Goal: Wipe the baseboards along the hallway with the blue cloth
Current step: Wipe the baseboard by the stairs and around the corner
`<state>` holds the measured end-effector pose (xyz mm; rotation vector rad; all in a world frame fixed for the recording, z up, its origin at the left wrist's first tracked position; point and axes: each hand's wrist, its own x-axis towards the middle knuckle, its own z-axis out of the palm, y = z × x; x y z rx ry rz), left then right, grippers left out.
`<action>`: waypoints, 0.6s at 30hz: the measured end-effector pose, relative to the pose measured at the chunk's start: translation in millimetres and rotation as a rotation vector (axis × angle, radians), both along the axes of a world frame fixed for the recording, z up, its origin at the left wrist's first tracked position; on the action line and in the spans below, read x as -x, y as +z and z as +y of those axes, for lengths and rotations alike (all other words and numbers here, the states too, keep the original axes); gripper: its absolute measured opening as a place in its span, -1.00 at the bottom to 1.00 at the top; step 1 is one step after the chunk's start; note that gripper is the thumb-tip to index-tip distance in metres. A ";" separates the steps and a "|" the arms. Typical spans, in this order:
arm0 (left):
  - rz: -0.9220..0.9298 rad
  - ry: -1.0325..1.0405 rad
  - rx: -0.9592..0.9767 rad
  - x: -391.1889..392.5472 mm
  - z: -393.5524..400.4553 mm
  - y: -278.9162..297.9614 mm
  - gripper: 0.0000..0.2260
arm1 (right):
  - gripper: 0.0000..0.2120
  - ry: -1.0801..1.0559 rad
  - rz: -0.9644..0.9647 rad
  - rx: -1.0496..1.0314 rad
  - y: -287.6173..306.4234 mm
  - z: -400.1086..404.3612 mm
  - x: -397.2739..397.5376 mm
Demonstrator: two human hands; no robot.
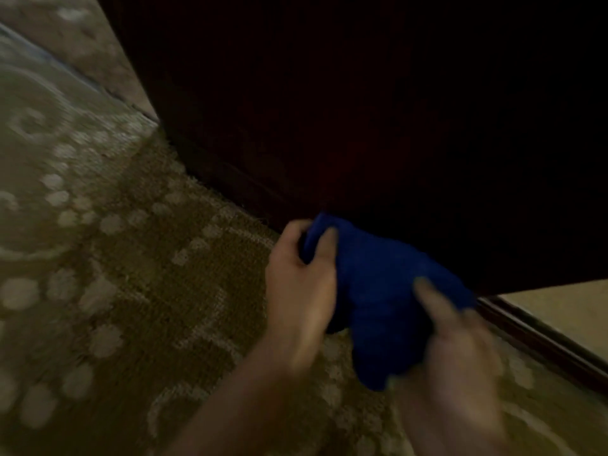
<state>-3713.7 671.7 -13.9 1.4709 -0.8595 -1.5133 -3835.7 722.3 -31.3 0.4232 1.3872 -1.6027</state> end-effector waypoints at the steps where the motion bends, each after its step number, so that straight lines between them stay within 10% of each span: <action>1: -0.045 -0.012 -0.116 -7.7 -7.3 -17.6 -0.94 | -0.69 0.054 -0.146 0.008 -12.1 -4.5 -13.1; 5: -0.099 -0.040 -0.357 -24.6 -28.0 -47.5 -0.95 | -0.60 0.249 -0.056 -0.250 -16.1 -19.7 -37.8; 12: 0.017 0.063 -0.093 -64.4 -44.0 53.4 -0.93 | -0.71 0.381 -0.130 -0.002 44.9 -30.7 -40.7; 18: -0.179 -0.120 -0.485 -42.9 -47.9 -20.5 -0.78 | -0.57 0.366 -0.080 -0.233 -19.5 -29.5 -43.6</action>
